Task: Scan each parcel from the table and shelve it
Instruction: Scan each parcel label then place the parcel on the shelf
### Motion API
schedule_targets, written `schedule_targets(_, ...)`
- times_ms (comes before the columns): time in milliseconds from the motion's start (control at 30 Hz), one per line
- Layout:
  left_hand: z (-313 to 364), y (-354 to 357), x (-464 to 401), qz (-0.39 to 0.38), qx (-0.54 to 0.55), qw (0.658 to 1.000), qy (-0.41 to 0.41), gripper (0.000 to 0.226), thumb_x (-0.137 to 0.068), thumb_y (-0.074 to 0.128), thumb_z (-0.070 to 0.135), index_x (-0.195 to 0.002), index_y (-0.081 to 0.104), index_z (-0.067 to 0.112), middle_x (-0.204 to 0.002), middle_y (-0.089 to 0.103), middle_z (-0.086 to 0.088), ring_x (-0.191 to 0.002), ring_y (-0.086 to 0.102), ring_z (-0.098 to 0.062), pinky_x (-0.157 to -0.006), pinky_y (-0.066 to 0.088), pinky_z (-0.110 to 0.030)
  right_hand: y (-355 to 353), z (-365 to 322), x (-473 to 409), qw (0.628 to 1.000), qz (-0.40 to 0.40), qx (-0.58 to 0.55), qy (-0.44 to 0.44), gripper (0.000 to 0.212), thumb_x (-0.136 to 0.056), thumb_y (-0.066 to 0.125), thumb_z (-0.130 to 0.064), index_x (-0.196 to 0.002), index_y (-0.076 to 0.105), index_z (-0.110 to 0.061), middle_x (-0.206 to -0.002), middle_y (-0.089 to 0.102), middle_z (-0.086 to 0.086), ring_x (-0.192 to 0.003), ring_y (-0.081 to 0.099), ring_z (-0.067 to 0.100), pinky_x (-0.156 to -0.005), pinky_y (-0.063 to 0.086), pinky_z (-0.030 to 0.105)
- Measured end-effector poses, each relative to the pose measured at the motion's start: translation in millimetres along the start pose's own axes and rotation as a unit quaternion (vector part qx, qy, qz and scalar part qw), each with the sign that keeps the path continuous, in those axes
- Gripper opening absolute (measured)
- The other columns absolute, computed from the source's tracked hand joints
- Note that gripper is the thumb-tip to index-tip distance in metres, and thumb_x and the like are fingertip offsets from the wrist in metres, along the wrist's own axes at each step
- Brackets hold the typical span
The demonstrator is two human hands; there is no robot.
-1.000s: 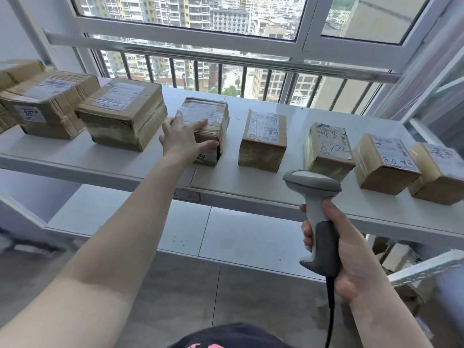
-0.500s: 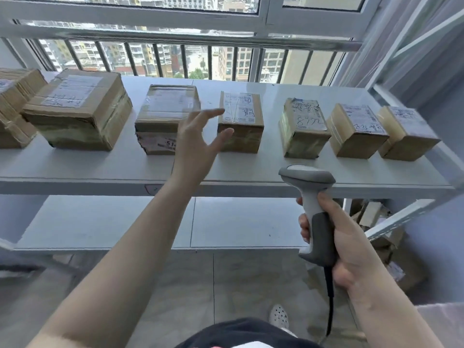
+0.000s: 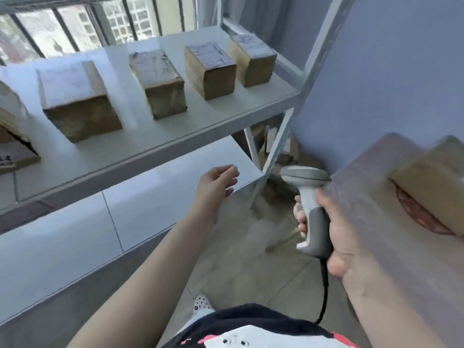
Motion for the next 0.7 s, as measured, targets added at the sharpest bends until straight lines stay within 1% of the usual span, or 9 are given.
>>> schedule_targets(33, -7.1, 20.1, 3.5, -0.013, -0.013, 1.0, -0.008, 0.014, -0.093, 0.069, 0.029, -0.103, 0.07, 0.018, -0.103, 0.073, -0.003, -0.1, 0.067, -0.019, -0.08, 0.052, -0.027, -21.5, 0.7, 6.2, 1.0, 0.019, -0.02, -0.006, 0.039, -0.085, 0.056, -0.053, -0.095, 0.069, -0.016, -0.062, 0.058, -0.002, -0.048, 0.049, 0.008, -0.048, 0.042, 0.018)
schedule_targets(100, -22.4, 64.6, 14.0, -0.043, -0.034, 0.998, -0.021, 0.008, -0.095, 0.066, 0.024, -0.099, 0.07, 0.018, -0.095, 0.072, -0.001, -0.09, 0.065, -0.017, -0.072, 0.05, -0.024, -68.9, 3.8, 22.0, 0.996, 0.062, -0.056, -0.011, 0.038, -0.089, 0.055, -0.051, -0.094, 0.069, -0.016, -0.061, 0.057, -0.002, -0.048, 0.049, 0.008, -0.047, 0.043, 0.016)
schedule_targets(167, -40.6, 112.7, 27.7, -0.082, -0.051, 0.995, -0.026, 0.009, -0.095, 0.067, 0.022, -0.098, 0.07, 0.015, -0.089, 0.071, -0.001, -0.083, 0.062, -0.014, -0.068, 0.048, -0.022, -118.9, 9.6, 41.0, 0.991, 0.1, -0.09, -0.01, 0.039, -0.092, 0.054, -0.052, -0.097, 0.069, -0.017, -0.061, 0.057, -0.001, -0.048, 0.05, 0.008, -0.047, 0.045, 0.016)
schedule_targets(267, -74.6, 191.5, 57.2, -0.141, -0.091, 0.985, -0.037, 0.012, -0.093, 0.069, 0.026, -0.101, 0.07, 0.017, -0.092, 0.073, 0.001, -0.084, 0.065, -0.014, -0.073, 0.049, -0.025, -200.1, 21.6, 75.9, 0.977, 0.159, -0.143, -0.014, 0.038, -0.092, 0.056, -0.05, -0.096, 0.07, -0.015, -0.063, 0.058, 0.001, -0.047, 0.052, 0.007, -0.047, 0.046, 0.017)
schedule_targets(367, -113.2, 275.2, 98.6, -0.198, -0.112, 0.971, -0.074, 0.016, -0.094, 0.068, 0.026, -0.106, 0.069, 0.015, -0.097, 0.073, 0.0, -0.089, 0.067, -0.014, -0.077, 0.052, -0.025, -280.2, 33.3, 113.9, 0.962, 0.205, -0.18, -0.026, 0.038, -0.088, 0.059, -0.052, -0.095, 0.071, -0.016, -0.065, 0.059, 0.002, -0.05, 0.052, 0.009, -0.058, 0.043, 0.022)
schedule_targets(467, -153.6, 353.6, 146.5, -0.263, -0.125, 0.949, -0.119, 0.023, -0.095, 0.067, 0.025, -0.113, 0.067, 0.011, -0.102, 0.073, -0.002, -0.093, 0.068, -0.015, -0.079, 0.053, -0.024, -354.0, 47.8, 152.5, 0.943, 0.254, -0.21, -0.035, 0.04, -0.086, 0.06, -0.053, -0.095, 0.072, -0.017, -0.064, 0.062, 0.001, -0.052, 0.053, 0.011, -0.063, 0.041, 0.025)
schedule_targets(600, -199.2, 436.8, 203.7, -0.341, -0.168, 0.911, -0.159, 0.022, -0.095, 0.066, 0.025, -0.112, 0.065, 0.011, -0.105, 0.073, -0.002, -0.095, 0.069, -0.014, -0.077, 0.052, -0.023, -429.6, 64.3, 206.8, 0.915, 0.316, -0.244, -0.058, 0.039, -0.091, 0.055, -0.052, -0.101, 0.069, -0.017, -0.064, 0.06, 0.0, -0.05, 0.053, 0.01, -0.059, 0.039, 0.025)
schedule_targets(700, -226.0, 483.5, 235.4, -0.383, -0.198, 0.884, -0.18, 0.019, -0.095, 0.066, 0.025, -0.109, 0.064, 0.011, -0.106, 0.071, -0.004, -0.094, 0.068, -0.015, -0.077, 0.052, -0.024, -469.1, 75.2, 243.5, 0.885, 0.364, -0.281, -0.071, 0.039, -0.091, 0.055, -0.051, -0.104, 0.068, -0.017, -0.063, 0.058, 0.0, -0.048, 0.053, 0.009, -0.059, 0.037, 0.029)
Point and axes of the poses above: each hand's wrist, its own x-axis away from the middle knuckle, its own y-axis out of the palm, z = x × y, the point moved 3 cm from there along -x, towards the middle knuckle
